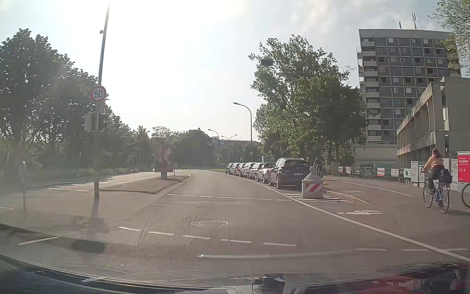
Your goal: Follow the waypoints while adhering to traffic rules and regulations
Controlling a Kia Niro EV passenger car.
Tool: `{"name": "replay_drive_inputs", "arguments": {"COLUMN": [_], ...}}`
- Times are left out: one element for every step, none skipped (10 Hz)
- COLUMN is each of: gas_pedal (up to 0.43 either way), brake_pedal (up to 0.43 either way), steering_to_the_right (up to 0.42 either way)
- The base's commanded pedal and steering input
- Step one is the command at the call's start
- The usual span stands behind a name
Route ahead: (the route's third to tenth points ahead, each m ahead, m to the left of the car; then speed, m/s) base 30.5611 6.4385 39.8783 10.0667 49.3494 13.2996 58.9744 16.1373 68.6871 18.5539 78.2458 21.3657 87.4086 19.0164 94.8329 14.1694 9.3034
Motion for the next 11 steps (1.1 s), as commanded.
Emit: {"name": "replay_drive_inputs", "arguments": {"gas_pedal": [0.197, 0.197, 0.197, 0.197, 0.197, 0.197, 0.177, 0.177, 0.150, 0.130, 0.130], "brake_pedal": [0.000, 0.000, 0.000, 0.000, 0.000, 0.000, 0.000, 0.000, 0.000, 0.000, 0.000], "steering_to_the_right": [-0.026, -0.024, -0.026, -0.033, -0.036, -0.029, -0.025, -0.027, -0.029, -0.028, -0.025]}}
